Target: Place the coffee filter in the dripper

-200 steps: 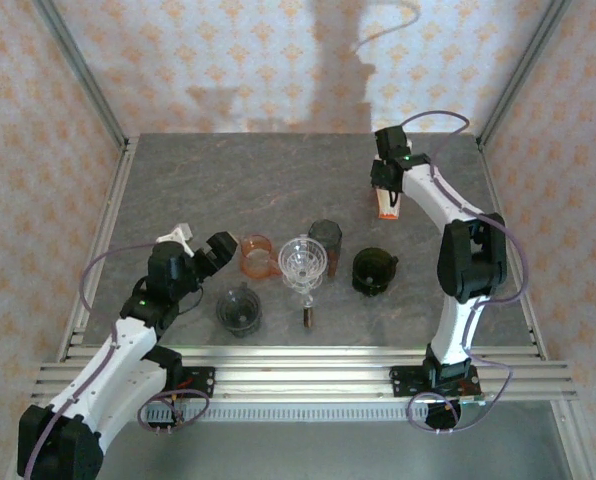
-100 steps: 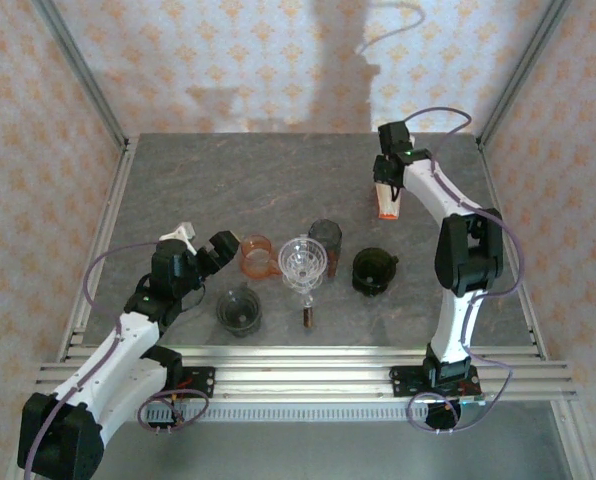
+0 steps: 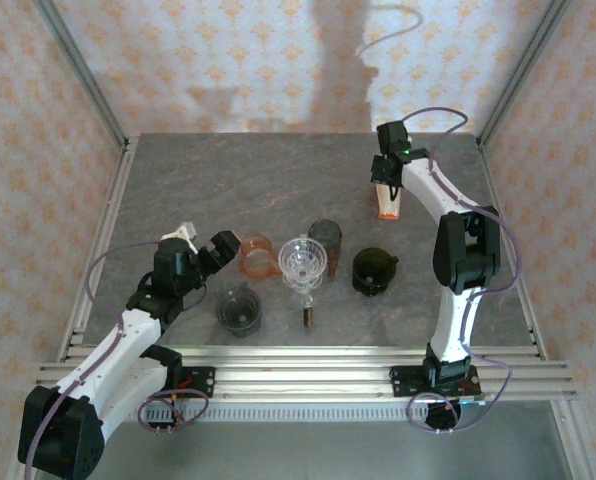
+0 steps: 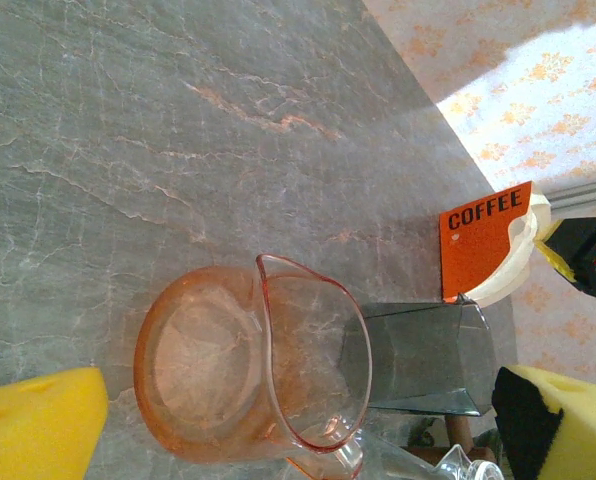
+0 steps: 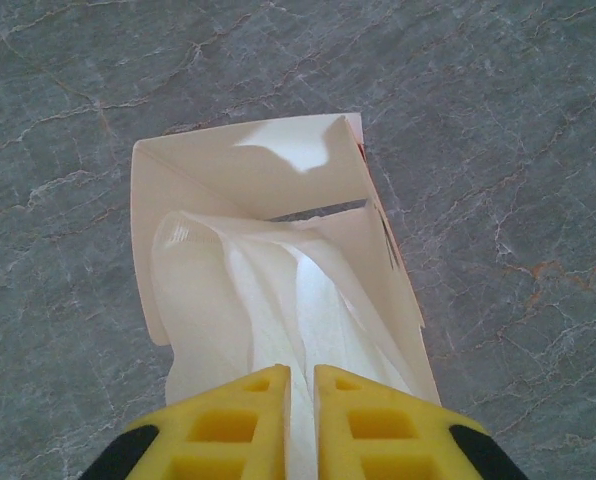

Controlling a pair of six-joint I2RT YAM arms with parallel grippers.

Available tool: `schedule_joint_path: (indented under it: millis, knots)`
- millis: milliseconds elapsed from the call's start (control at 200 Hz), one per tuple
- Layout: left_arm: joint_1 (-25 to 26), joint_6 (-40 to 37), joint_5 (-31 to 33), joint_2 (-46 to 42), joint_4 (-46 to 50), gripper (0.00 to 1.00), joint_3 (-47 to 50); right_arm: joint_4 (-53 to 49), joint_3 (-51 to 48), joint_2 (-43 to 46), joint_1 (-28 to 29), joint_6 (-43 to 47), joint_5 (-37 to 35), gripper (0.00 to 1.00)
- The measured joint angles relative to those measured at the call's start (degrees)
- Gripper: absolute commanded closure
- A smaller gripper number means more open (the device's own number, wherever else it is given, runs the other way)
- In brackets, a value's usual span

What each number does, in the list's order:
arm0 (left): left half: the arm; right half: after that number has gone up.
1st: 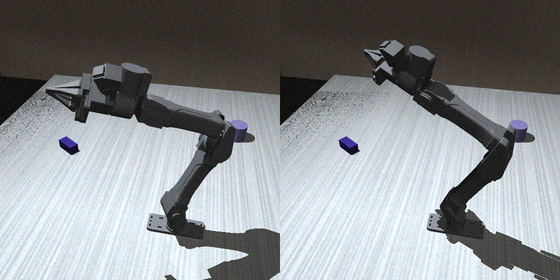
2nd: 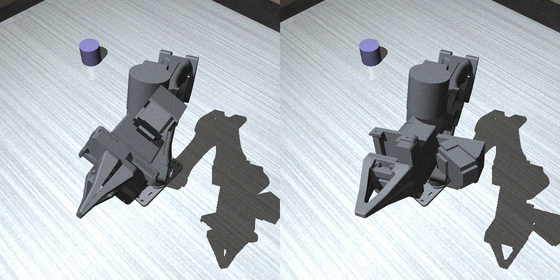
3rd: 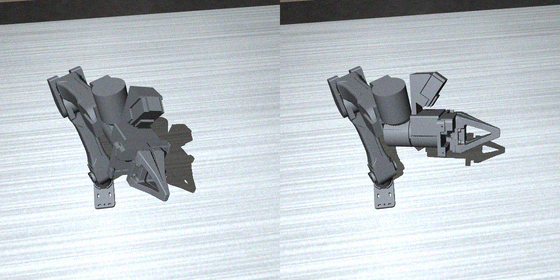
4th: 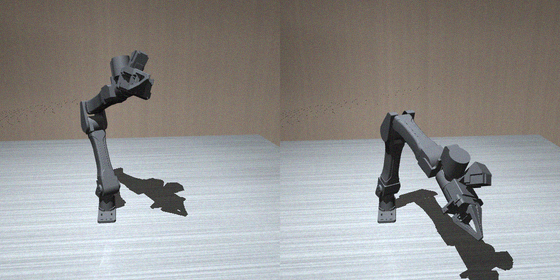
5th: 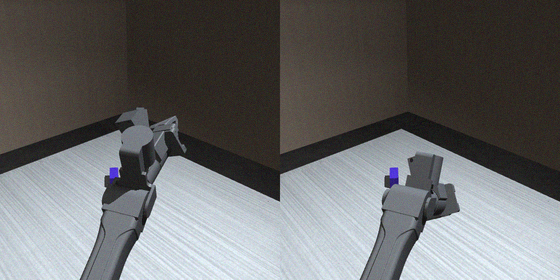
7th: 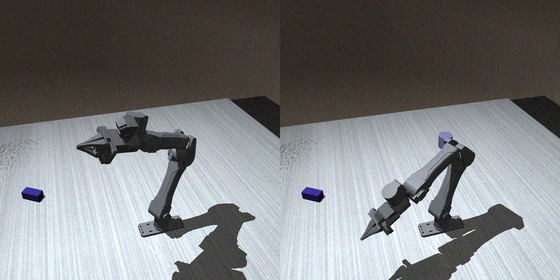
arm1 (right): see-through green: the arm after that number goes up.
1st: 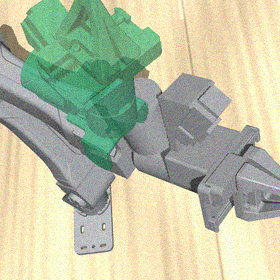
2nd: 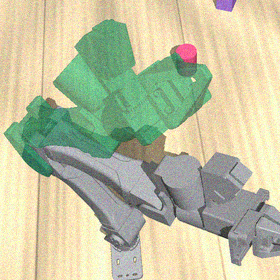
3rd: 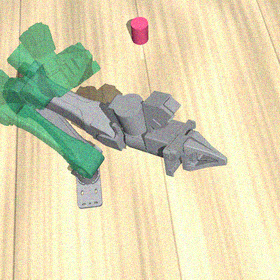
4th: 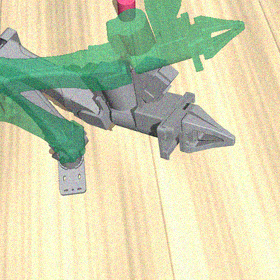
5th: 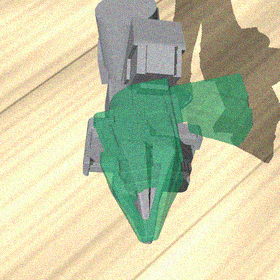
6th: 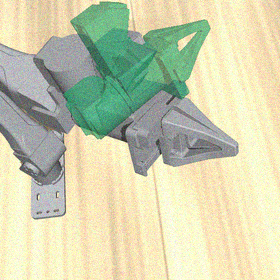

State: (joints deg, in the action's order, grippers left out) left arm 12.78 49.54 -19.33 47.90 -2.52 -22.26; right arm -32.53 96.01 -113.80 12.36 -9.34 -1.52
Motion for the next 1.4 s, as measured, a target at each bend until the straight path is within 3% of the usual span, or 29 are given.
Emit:
schedule_joint_path:
  millis: [465, 791, 1396]
  knots:
    - [0.0, 0.0, 0.0, 0.3, -0.9, 0.01, 0.0, 0.6, -0.4, 0.0, 0.0, 4.2, 0.0, 0.80]
    - [0.0, 0.3, -0.2, 1.5, -1.9, 0.00, 0.3, 1.8, -1.7, 0.0, 0.0, 7.2, 0.0, 0.80]
    - [0.0, 1.4, -0.9, 2.9, -3.5, 0.00, 0.9, 2.0, -2.0, 0.0, 0.0, 8.4, -0.1, 0.95]
